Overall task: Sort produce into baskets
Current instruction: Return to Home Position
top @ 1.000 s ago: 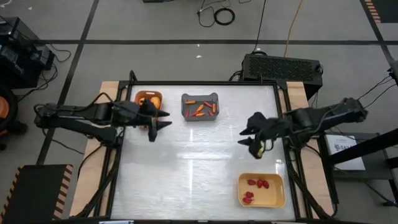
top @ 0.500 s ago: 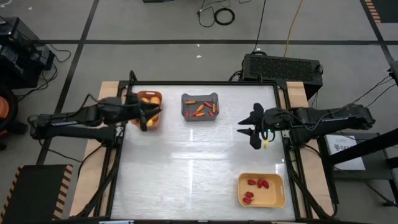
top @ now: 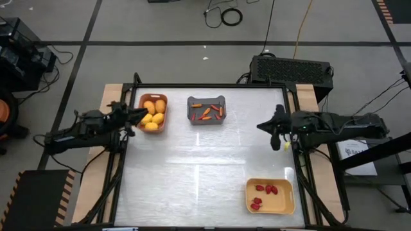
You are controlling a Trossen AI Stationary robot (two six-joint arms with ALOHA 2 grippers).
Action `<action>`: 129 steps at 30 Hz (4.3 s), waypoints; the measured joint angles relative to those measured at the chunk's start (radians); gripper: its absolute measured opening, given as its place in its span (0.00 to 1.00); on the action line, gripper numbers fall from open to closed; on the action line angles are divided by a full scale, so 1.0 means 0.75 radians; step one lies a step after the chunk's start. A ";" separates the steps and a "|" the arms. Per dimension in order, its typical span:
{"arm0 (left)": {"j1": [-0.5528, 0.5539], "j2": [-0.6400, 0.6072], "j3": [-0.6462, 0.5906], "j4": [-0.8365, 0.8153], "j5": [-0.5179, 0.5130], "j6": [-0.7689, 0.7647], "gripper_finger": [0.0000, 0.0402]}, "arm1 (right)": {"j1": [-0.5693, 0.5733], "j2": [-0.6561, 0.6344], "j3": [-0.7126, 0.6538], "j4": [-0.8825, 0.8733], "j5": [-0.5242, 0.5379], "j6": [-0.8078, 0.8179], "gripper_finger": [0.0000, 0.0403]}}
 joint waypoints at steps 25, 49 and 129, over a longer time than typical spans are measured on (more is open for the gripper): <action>0.004 -0.086 -0.179 0.129 -0.035 -0.098 0.16 | 0.001 -0.771 -0.709 0.329 -0.072 0.091 0.00; 0.005 -0.052 -0.460 0.404 0.022 0.352 0.16 | -0.006 -0.767 -0.707 0.334 0.000 -0.148 0.00; 0.004 -0.050 -0.461 0.398 0.014 0.467 0.16 | -0.006 -0.767 -0.706 0.334 -0.001 -0.148 0.00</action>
